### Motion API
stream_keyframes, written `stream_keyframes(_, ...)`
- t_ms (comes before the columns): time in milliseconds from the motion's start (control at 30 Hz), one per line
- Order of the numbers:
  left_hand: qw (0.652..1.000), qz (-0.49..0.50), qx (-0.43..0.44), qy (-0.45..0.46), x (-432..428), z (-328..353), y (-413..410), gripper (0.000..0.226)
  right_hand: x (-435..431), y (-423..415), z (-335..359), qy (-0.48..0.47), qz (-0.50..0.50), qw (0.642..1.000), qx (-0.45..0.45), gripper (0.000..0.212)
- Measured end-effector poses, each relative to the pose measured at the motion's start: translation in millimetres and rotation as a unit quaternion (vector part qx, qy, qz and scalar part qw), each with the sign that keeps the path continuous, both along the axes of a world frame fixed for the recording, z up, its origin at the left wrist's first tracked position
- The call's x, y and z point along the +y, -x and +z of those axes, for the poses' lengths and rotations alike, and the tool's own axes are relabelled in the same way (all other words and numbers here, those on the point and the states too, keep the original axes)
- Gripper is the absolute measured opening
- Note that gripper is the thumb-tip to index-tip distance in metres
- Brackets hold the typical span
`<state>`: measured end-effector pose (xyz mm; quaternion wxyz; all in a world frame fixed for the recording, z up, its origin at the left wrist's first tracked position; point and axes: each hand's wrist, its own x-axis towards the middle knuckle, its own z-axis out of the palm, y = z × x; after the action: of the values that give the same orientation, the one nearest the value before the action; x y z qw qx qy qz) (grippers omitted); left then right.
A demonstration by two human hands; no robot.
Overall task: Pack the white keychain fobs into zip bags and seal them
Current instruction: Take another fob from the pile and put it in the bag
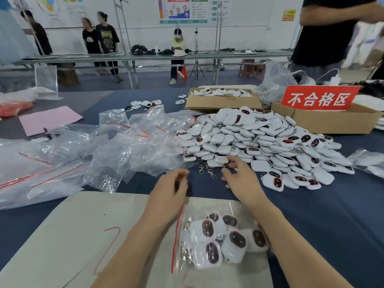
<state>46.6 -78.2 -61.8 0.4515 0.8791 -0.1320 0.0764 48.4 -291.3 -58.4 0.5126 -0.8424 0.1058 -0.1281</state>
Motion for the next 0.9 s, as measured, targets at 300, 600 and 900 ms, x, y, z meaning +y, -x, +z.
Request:
stream_keyframes(300, 0.993, 0.085, -0.007, -0.080, -28.2, -3.0, -70.1, 0.038, -2.3, -31.5, -7.4, 0.104, -0.045, 0.993, -0.038, 0.042)
stream_keyframes(600, 0.996, 0.063, -0.063, 0.008, -32.8, -3.2, -72.6, 0.011, -21.8, -31.9, -5.2, -0.173, 0.036, 0.984, -0.008, 0.022)
stream_keyframes(900, 0.981, -0.108, 0.051, 0.153, -43.0, 5.4, -66.4, 0.017, -13.9, -31.6, 0.5, -0.235, 0.165, 0.957, -0.037, 0.019)
